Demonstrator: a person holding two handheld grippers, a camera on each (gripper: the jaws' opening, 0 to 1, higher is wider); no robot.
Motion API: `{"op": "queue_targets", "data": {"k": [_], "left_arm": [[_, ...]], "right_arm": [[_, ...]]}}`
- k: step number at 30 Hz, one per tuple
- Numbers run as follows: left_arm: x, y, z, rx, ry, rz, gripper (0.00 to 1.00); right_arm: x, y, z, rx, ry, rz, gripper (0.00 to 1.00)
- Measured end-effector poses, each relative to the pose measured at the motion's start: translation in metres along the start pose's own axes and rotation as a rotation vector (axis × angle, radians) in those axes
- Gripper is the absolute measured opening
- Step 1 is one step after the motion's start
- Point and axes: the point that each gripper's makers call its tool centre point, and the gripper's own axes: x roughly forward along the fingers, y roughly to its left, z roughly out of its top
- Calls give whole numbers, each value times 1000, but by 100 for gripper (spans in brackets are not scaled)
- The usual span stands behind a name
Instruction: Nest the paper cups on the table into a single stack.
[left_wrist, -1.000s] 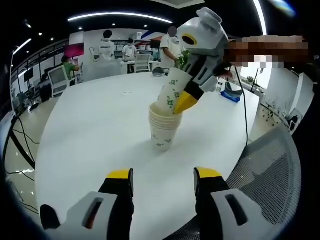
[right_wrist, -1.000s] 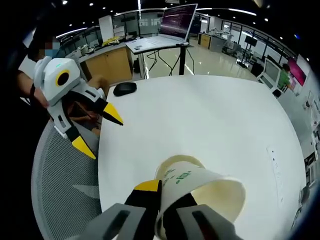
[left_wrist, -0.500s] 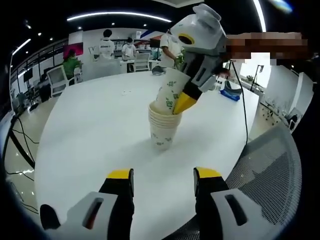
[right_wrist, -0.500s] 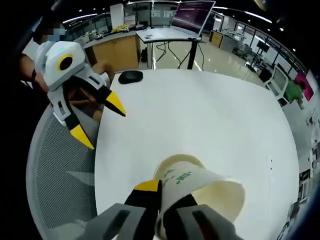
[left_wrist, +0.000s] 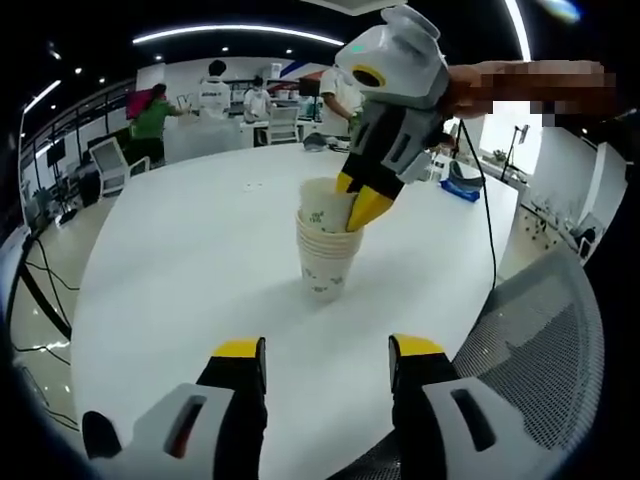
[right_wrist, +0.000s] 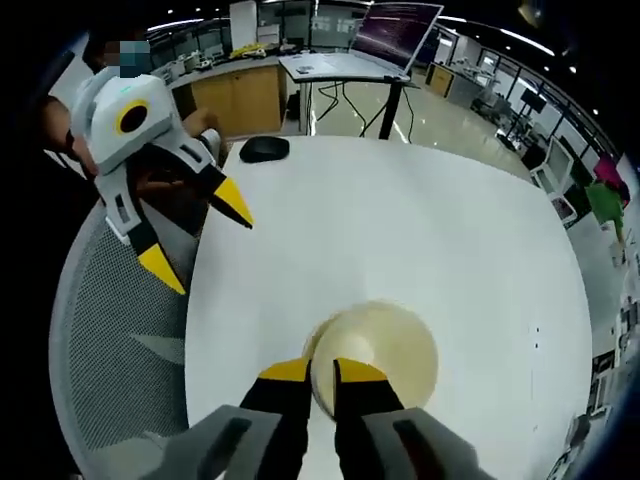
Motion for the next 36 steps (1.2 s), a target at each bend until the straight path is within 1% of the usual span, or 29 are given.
{"op": "queue_targets", "data": {"k": [3,6,9,11,13,15,16,17,19,20,22,23,25,26,28,30,32,34,36], "left_arm": [[-1,0,2,4,-1,2,48],[-1,0,6,5,-15,-2,50],[-1,2,10,1,-31,-6,52],[-1,2,12,-1,-37,-7,54],[-1,3,15,-4,-44,-7,56],[0,5,18,-4,-58,-9,59],[0,6,20,-2,-68,-5,60],[0,7,21,-1,-72,-5,62],[2,12,24,2,-73,-10,65],[2,14,24,7,-71,-14,67],[5,19,28,15,-71,-25,71],[6,21,30,19,-74,-30,72],[10,24,35,36,-79,-43,75],[11,25,36,39,-78,-47,76],[20,27,42,68,-69,-68,77],[30,27,45,92,-59,-99,77],[41,27,45,120,-34,-125,78],[49,26,47,132,-25,-147,79],[61,24,50,177,-3,-183,79]], "right_arm": [[-2,-1,1,3,-8,-1,9],[-6,0,1,1,-22,-5,13],[-10,-2,6,10,-53,-16,20],[-11,-5,9,28,-85,-31,24],[-15,-8,13,51,-133,-46,27],[-19,-12,17,82,-181,-57,33],[-23,-14,18,100,-205,-63,36],[-25,-16,17,109,-222,-76,42],[-30,-21,16,121,-276,-122,53],[-32,-22,15,130,-295,-128,59],[-36,-24,9,163,-322,-130,65],[-36,-23,2,182,-329,-129,67],[-35,-20,-9,201,-326,-135,72],[-35,-19,-12,204,-324,-138,74],[-30,-20,-26,217,-312,-154,76],[-28,-19,-32,224,-312,-162,78],[-18,-19,-37,224,-313,-162,80],[-18,-19,-39,218,-310,-161,80],[-10,-20,-43,198,-296,-161,79]]}}
